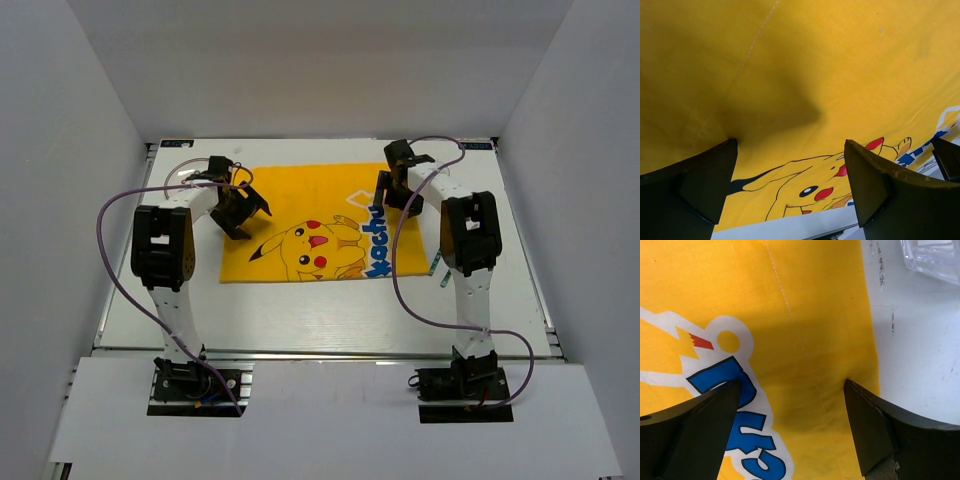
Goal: Set the dinner table for one person
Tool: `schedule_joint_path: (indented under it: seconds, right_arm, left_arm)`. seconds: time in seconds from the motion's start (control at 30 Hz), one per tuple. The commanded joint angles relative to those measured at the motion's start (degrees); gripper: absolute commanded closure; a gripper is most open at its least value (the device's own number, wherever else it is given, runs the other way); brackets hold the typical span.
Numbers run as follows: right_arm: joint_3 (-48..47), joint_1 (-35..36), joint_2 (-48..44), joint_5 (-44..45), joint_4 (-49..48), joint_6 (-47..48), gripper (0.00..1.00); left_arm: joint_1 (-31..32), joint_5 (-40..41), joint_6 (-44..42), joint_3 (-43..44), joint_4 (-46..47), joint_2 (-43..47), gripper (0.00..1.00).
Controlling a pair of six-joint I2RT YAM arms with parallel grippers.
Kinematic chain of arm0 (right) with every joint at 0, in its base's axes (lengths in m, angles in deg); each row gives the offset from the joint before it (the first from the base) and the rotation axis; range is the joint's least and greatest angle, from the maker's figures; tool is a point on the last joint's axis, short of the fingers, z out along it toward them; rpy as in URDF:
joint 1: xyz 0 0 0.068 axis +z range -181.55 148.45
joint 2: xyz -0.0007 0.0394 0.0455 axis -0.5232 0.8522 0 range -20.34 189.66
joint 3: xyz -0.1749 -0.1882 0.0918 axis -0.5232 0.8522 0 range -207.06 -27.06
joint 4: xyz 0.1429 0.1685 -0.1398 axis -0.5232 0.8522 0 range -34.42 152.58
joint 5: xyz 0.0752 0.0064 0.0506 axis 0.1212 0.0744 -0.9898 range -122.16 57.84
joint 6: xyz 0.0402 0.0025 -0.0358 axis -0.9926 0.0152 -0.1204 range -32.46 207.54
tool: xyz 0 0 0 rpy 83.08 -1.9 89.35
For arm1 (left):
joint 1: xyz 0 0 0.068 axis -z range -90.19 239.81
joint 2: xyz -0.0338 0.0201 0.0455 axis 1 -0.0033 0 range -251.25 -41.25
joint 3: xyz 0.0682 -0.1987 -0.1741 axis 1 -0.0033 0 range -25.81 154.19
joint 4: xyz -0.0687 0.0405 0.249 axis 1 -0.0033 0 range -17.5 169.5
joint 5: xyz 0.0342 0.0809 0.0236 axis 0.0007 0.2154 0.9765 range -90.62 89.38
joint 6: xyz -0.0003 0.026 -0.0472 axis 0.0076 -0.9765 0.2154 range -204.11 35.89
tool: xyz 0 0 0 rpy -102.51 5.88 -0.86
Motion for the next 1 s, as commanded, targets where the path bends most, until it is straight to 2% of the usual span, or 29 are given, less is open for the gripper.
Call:
schedule_joint_path:
  seconds: [0.0,0.2,0.43,0.57,0.97]
  right_arm:
    - [-0.96,-0.27,0.96,0.55,2.85,0.26,0.11]
    - [6.68,-0.10,-6.15,-1.91,-1.97,-1.76,0.11]
    - [12.58,0.08,-9.06,-4.03,-5.40,-3.00,0.11]
    - [9.44,0.17,-7.05,-3.32,-3.75,-2.38,0.11]
    - [2.21,0.26,-2.73,-3.32,-0.75,-1.24,0.11]
  left_arm:
    - [0.35,5.50,-1.23,-0.95,0.14,-2.51,0.02]
    - [0.35,6.02,-2.46,0.45,0.15,-0.74,0.02]
    - [0.35,7.34,-2.99,3.53,-2.23,-2.06,0.02]
    - [0.35,8.66,-2.55,1.07,-0.74,0.57,0.02]
    - [-0.18,9.28,-2.72,2.74,-2.40,0.75,0.02]
